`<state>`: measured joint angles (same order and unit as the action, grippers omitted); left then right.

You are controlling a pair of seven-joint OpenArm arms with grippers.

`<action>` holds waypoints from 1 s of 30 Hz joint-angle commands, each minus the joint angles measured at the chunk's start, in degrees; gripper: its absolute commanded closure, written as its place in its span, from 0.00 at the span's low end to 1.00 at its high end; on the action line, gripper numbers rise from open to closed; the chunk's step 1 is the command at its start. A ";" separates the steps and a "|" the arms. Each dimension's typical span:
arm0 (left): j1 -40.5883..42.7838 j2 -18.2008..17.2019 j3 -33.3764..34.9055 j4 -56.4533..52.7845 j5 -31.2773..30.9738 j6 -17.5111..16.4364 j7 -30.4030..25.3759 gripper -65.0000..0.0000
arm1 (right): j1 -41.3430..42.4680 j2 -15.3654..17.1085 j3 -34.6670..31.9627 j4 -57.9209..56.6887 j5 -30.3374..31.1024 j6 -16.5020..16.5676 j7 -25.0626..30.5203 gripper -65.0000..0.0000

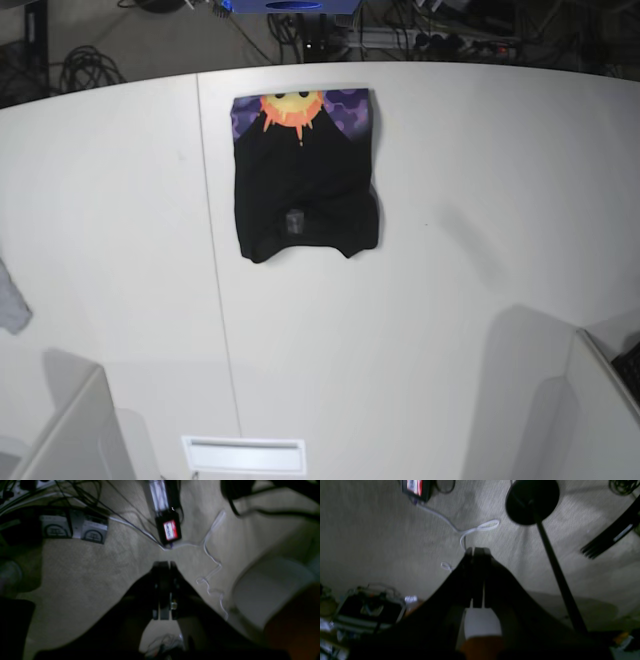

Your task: Fold the T-shirt properly

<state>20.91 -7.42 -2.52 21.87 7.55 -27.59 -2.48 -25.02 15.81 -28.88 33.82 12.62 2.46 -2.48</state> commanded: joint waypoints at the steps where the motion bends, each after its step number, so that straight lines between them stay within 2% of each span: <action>1: -0.47 -0.18 0.02 -3.80 0.40 0.91 -2.31 1.00 | 0.36 -0.38 0.36 -2.48 -0.01 0.05 2.17 1.00; 4: -5.48 0.34 0.02 -14.62 0.40 2.76 -11.89 1.00 | 4.58 -2.93 0.97 -13.21 -0.01 0.05 12.02 1.00; 6: -7.24 0.43 0.02 -16.99 0.40 2.76 -15.59 1.00 | 7.04 -4.69 0.97 -19.10 -0.01 0.05 17.21 1.00; 11: -9.70 0.43 0.02 -16.90 0.40 2.94 -17.17 1.00 | 9.59 -6.28 0.97 -23.32 -0.01 0.05 25.38 1.00; 30: -11.46 0.43 -0.07 -16.64 0.40 2.94 -17.26 1.00 | 11.26 -7.77 1.06 -23.76 0.08 -0.39 25.91 1.00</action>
